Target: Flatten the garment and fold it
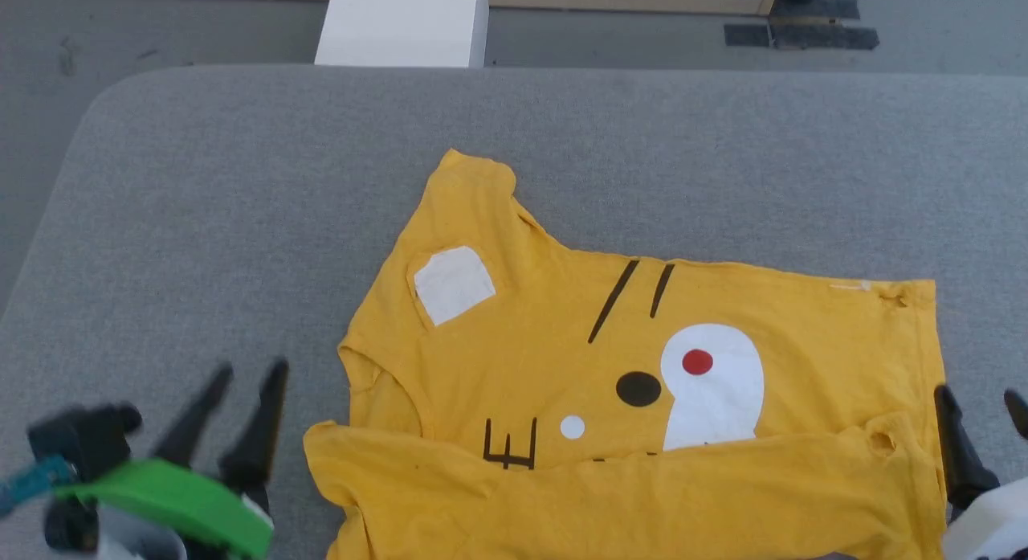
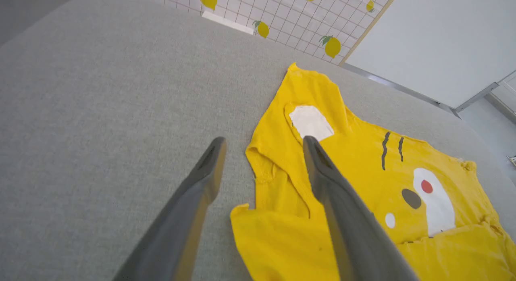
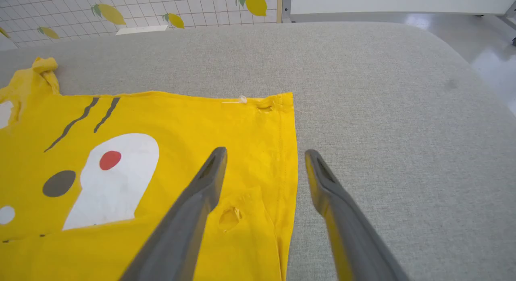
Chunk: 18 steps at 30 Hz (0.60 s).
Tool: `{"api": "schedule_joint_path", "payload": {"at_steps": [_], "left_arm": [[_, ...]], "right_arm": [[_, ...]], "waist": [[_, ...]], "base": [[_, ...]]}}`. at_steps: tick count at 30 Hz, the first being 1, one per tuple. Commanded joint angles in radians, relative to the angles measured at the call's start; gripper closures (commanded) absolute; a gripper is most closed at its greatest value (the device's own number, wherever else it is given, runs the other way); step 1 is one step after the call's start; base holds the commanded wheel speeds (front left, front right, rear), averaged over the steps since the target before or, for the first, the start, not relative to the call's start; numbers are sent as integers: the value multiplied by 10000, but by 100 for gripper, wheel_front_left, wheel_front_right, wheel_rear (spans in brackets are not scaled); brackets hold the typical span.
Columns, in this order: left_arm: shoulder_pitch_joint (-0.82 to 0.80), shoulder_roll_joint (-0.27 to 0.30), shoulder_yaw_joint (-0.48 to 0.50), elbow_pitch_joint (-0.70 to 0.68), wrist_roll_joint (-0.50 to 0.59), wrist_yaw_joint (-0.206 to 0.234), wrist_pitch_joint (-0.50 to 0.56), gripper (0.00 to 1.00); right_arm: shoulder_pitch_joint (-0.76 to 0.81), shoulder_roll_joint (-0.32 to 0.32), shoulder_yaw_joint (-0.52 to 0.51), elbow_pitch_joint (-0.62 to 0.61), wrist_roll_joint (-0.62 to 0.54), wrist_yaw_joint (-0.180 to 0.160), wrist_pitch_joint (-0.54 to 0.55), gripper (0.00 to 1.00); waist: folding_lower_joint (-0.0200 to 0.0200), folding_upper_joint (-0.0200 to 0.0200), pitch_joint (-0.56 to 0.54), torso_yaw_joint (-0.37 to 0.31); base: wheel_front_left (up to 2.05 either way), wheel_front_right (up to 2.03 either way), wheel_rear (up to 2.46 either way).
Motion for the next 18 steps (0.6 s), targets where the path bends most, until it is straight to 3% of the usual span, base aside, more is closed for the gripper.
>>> {"api": "schedule_joint_path", "payload": {"at_steps": [1, 6, 11, 18], "left_arm": [[-649, 180, 77, -102, 330, -18, -180, 0], [-3494, 960, -60, -5, 1460, -544, -322, 0], [-6743, 1620, -638, 1046, 1669, -1267, 578, 0], [-10038, 1691, -2138, 2705, 1157, -1635, 1833, 0]], "right_arm": [[-277, 107, 28, -117, -158, -15, -220, 0], [-1118, 342, 149, -525, -691, -15, -871, 0], [-1965, 452, 317, -918, -1179, -15, -1274, 0], [-2644, 500, 654, -1234, -1519, -15, -1435, 0]], "waist": [[0, 0, 493, -22], [0, 0, 1598, -116], [0, 0, 2703, -251], [0, 0, 3687, -445]], "base": [[0, 0, 0], [0, 0, 0], [0, 0, 0], [0, 0, 0]]}}
